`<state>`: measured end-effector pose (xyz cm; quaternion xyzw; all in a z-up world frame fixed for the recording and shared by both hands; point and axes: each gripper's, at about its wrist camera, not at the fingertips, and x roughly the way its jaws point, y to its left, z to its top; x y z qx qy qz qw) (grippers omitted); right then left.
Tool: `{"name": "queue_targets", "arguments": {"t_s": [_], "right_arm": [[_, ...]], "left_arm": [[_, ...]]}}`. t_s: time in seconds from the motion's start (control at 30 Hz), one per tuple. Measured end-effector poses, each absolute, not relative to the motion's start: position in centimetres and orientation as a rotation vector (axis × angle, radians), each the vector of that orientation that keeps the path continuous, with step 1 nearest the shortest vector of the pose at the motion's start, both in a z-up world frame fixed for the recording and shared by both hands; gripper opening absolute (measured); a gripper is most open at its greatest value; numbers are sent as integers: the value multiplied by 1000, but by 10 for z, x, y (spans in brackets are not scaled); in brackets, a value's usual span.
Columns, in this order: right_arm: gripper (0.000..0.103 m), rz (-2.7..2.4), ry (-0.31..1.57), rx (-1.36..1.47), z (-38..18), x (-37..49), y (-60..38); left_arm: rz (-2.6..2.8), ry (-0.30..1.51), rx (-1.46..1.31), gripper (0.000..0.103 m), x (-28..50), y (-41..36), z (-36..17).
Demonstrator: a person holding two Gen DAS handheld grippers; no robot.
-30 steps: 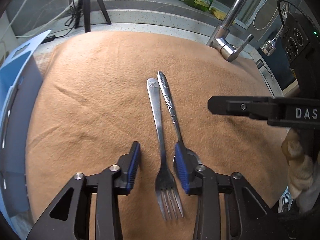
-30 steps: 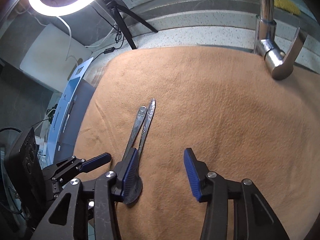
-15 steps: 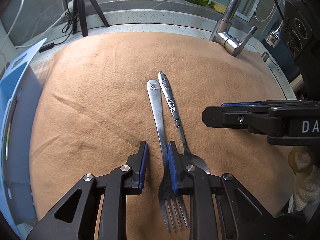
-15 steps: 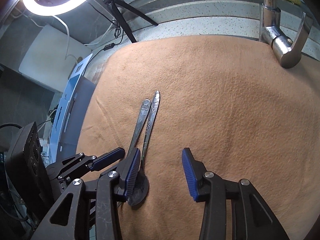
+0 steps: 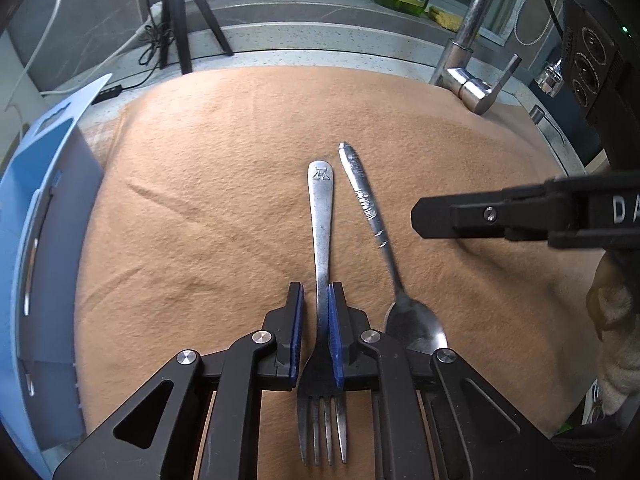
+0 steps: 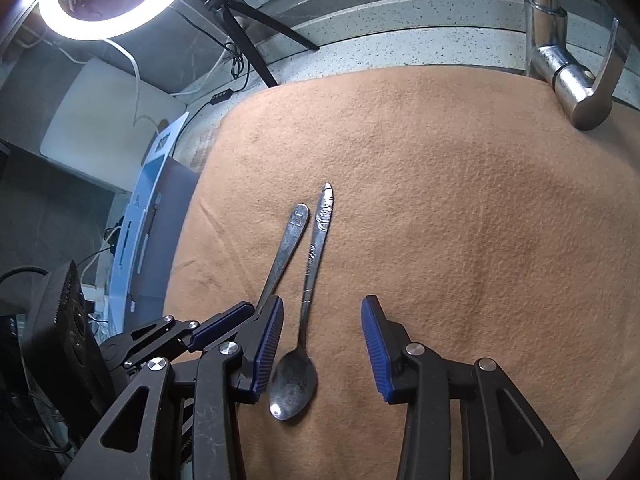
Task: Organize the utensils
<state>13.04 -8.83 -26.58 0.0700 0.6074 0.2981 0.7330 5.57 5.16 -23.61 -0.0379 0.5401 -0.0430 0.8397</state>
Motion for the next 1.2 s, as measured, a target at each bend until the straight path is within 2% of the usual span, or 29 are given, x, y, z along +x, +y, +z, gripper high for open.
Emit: {"name": "queue_targets", "arguments": {"t_s": [0.23, 0.37, 0.53, 1.07, 1.13, 1.2], "right_arm": [[34, 722, 1404, 216, -275, 134, -59], [34, 744, 1454, 212, -284, 135, -37], [33, 760, 1505, 230, -295, 134, -23], [27, 794, 1563, 299, -307, 117, -2], [23, 784, 1554, 297, -308, 117, -1], [17, 772, 1551, 299, -309, 117, -1]], "left_arm": [[-67, 1150, -120, 11, 48, 72, -235], [-67, 1135, -133, 28, 35, 81, -223], [-81, 1131, -152, 39, 11, 89, -214], [-117, 1169, -96, 39, -21, 74, -228], [-118, 1163, -89, 38, -23, 72, -229], [-113, 1157, -88, 32, -22, 72, -229]]}}
